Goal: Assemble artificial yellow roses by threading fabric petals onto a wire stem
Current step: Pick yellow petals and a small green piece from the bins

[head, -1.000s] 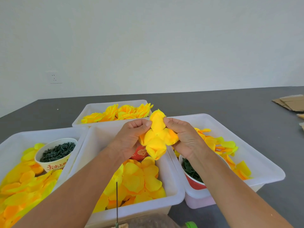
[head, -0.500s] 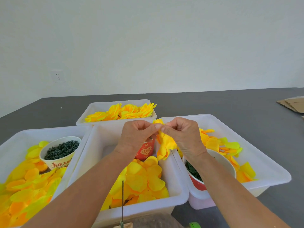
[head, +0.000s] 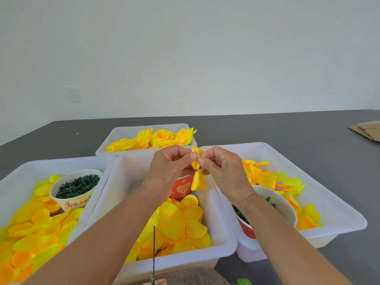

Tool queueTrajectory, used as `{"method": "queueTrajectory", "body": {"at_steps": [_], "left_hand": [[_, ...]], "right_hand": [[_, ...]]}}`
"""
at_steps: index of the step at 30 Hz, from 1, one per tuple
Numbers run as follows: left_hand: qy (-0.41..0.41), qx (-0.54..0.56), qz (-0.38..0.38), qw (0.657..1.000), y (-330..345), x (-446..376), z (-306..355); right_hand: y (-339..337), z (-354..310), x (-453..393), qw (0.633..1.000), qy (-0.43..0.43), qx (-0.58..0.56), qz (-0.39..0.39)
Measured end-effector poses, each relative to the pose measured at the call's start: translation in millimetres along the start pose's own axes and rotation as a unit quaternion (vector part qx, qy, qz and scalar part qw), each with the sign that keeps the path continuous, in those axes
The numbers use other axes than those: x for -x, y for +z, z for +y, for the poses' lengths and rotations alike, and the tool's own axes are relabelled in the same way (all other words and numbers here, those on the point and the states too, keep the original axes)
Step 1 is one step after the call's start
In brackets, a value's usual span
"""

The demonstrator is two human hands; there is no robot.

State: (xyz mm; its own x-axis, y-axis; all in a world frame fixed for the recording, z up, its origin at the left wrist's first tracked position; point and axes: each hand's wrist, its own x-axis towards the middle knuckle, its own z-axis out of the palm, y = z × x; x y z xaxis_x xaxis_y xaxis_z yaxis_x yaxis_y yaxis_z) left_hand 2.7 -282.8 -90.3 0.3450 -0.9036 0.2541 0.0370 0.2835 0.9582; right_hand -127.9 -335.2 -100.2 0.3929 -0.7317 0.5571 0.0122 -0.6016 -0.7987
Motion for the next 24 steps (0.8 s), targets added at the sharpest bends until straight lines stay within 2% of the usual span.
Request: {"method": "queueTrajectory", "body": {"at_steps": [6,10,15,22,24], "left_hand": [[0.035,-0.042,0.015,0.998,-1,0,-3],[0.043,-0.028,-0.014,0.999,0,-1,-3],[0.013,0.000,-0.032,0.999,2,-1,-5],[-0.041,0.124,-0.078,0.988,-1,-1,3],[-0.037,0.119,-0.077,0.989,-3,-1,6]], "right_hand": [[4,1,2,0.972,-0.106,0.206,0.026],[-1,1,-1,0.993,-0.033,0.096,0.053],[-2,-1,-1,0.997,0.007,0.035,0.065],[-6,-8,0,0.997,0.009,-0.076,-0.027],[-6,-9,0,0.996,-0.003,-0.076,-0.042]]}}
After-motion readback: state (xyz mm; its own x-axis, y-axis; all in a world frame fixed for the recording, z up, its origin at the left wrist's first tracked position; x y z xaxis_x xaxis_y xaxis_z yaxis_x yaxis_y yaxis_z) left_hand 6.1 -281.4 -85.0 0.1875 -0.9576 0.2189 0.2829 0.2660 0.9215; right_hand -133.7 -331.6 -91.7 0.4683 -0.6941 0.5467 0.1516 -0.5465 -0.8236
